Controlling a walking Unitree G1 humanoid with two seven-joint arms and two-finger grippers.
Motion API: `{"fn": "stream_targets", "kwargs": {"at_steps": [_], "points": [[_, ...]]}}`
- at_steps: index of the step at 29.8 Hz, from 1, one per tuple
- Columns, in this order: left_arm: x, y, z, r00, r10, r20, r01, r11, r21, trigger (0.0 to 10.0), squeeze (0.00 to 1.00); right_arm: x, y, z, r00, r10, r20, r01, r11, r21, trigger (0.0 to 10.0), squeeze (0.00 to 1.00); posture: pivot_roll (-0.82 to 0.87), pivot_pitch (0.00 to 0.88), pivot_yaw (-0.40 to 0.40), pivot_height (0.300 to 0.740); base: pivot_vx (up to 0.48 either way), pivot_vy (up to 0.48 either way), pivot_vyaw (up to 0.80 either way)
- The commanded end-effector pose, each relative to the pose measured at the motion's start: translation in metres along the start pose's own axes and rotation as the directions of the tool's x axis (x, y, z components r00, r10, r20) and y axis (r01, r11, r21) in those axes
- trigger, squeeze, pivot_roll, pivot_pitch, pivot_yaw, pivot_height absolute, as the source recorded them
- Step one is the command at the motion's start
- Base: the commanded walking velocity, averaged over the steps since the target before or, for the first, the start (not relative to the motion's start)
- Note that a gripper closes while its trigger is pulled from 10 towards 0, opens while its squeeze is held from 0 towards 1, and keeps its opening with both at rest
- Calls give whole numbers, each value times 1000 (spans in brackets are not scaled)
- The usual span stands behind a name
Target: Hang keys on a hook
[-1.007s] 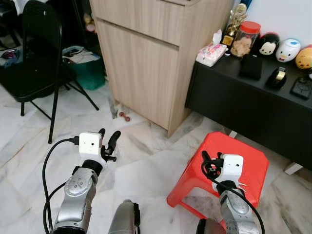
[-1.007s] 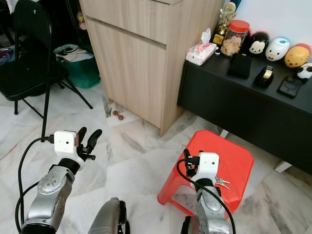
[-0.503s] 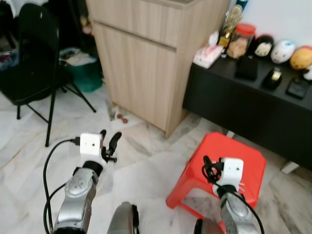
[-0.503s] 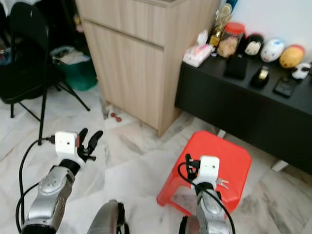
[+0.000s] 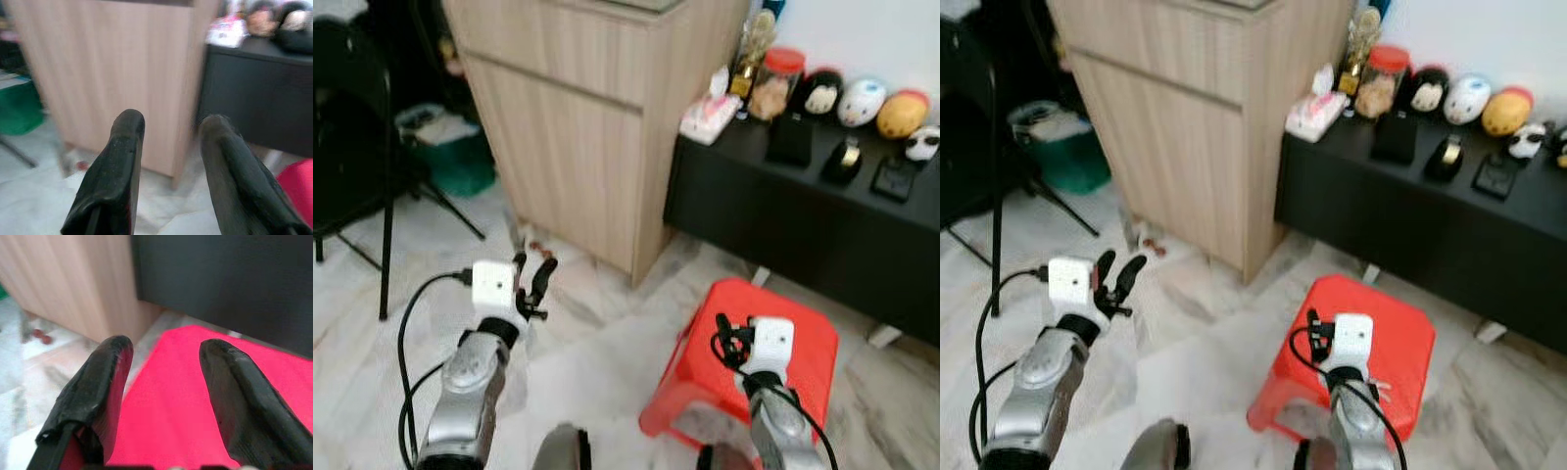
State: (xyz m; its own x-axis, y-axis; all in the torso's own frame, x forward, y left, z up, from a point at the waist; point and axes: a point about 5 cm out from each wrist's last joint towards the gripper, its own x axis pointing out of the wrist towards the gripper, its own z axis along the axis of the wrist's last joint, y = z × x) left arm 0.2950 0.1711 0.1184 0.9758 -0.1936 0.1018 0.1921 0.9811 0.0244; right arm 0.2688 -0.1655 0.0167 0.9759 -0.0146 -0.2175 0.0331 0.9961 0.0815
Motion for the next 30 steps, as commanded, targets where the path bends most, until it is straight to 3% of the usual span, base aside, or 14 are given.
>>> {"fn": "stream_targets", "kwargs": {"at_steps": [1,7,10,12,17,20,23,24,30], "points": [[-2,4,2,1000,4,-1,-4,1000,2,10000,0,-1,0,-3,1000,-10,-12,10,1000,6,10000,0,144,111,-22,635,259,0,0],[-2,3,1,1000,-2,-9,2,1000,-1,10000,0,-4,1,-8,1000,-11,-29,11,1000,3,10000,0,144,116,-22,635,0,0,0],[-2,2,0,1000,-9,-14,9,1000,-6,10000,0,-9,-2,-24,993,-43,-110,45,999,16,10000,0,144,120,-22,635,0,0,0],[-3,1,0,1000,-16,-20,16,1000,-4,10000,0,-15,-9,-36,982,-89,-165,96,995,33,10000,0,147,126,-21,635,0,0,0],[-4,2,-1,1000,-17,-26,17,1000,-3,10000,0,-16,-17,-40,970,-145,-197,157,987,46,10000,0,146,127,-20,635,0,0,0],[-4,3,-2,999,-18,-33,18,1000,-2,10000,0,-11,-26,-37,960,-188,-207,207,975,74,10000,0,143,132,-16,635,0,0,0],[-4,2,-2,999,-19,-36,19,1000,-3,10000,0,-8,-30,-41,940,-217,-263,238,970,48,10000,0,142,132,-15,635,0,0,0],[-3,1,-2,999,-23,-38,23,1000,-3,10000,0,-4,-34,-39,929,-238,-282,262,964,51,10000,1000,146,136,-14,635,0,0,0],[-3,1,-2,999,-32,-44,32,999,-2,10000,0,6,-35,-38,893,-242,-380,262,965,1,10000,1000,146,150,-16,635,0,0,0]]}}
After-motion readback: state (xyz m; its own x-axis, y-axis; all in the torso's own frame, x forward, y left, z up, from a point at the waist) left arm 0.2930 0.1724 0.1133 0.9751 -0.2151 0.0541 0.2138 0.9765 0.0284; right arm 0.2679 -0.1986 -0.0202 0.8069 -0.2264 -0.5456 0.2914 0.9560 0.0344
